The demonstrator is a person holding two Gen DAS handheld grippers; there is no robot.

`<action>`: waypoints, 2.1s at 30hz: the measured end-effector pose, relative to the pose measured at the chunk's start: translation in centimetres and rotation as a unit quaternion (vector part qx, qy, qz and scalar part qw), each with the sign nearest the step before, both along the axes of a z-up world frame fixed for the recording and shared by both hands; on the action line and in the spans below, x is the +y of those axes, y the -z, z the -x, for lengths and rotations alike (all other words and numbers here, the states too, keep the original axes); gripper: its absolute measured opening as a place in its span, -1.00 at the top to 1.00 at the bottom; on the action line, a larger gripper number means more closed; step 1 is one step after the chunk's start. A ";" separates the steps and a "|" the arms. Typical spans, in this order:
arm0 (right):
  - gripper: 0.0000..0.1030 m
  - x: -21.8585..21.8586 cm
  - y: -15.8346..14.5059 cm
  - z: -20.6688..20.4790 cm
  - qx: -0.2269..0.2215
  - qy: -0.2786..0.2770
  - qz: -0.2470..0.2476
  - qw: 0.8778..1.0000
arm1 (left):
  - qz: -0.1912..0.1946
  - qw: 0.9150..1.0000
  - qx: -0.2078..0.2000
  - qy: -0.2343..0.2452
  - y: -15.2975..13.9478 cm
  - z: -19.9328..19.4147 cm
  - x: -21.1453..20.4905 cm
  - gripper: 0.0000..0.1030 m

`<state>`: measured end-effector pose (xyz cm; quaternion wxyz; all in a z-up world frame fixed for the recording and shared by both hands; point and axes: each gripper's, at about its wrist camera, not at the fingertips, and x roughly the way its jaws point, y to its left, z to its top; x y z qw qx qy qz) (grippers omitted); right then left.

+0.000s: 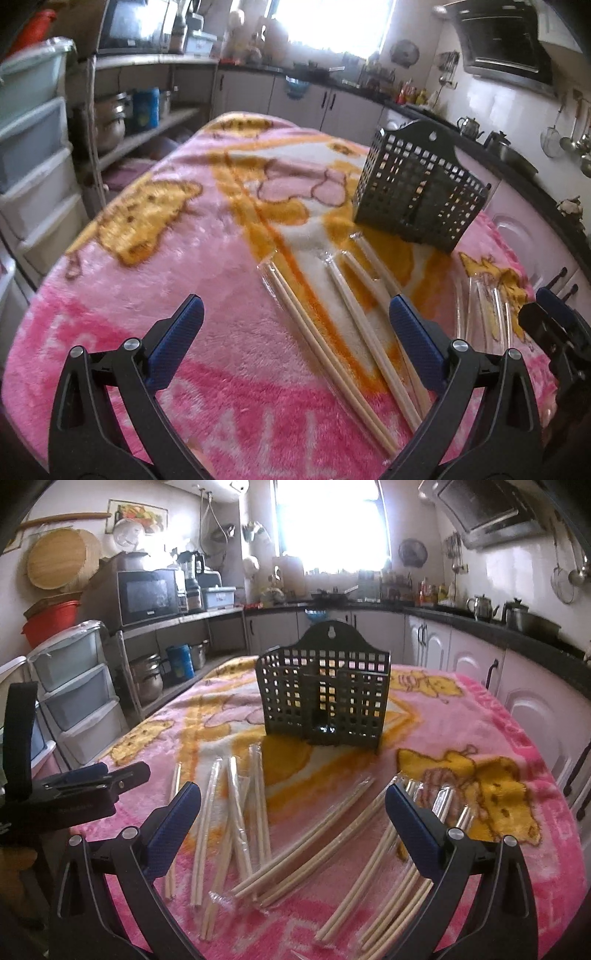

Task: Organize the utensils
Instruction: 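Lower the left tool onto a wrapped chopstick and close its fingers, then lift the chopstick with the left tool and carry it over the green caddy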

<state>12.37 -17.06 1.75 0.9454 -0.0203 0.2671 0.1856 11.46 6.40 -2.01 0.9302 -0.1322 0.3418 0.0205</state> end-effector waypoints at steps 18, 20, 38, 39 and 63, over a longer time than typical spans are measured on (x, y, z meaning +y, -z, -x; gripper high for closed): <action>-0.88 -3.3 1.6 -9.8 0.105 0.041 -0.016 0.993 | 0.059 0.993 0.102 0.010 2.2 -6.7 0.8 -0.56; -0.88 -3.5 1.8 -10.2 0.111 0.043 -0.015 0.993 | 0.066 0.992 0.107 0.009 2.3 -6.9 1.0 -0.45; -0.14 -3.2 5.1 -13.8 0.226 0.048 0.000 0.973 | 0.119 0.984 0.134 -0.002 3.1 -9.1 3.7 0.56; -0.13 -3.1 5.2 -14.0 0.224 0.052 0.005 0.973 | 0.120 0.984 0.135 -0.002 3.2 -9.2 3.8 0.60; 0.87 -2.1 2.9 -15.9 0.215 0.011 0.003 0.977 | 0.110 0.988 0.094 0.046 0.2 -9.8 3.6 0.96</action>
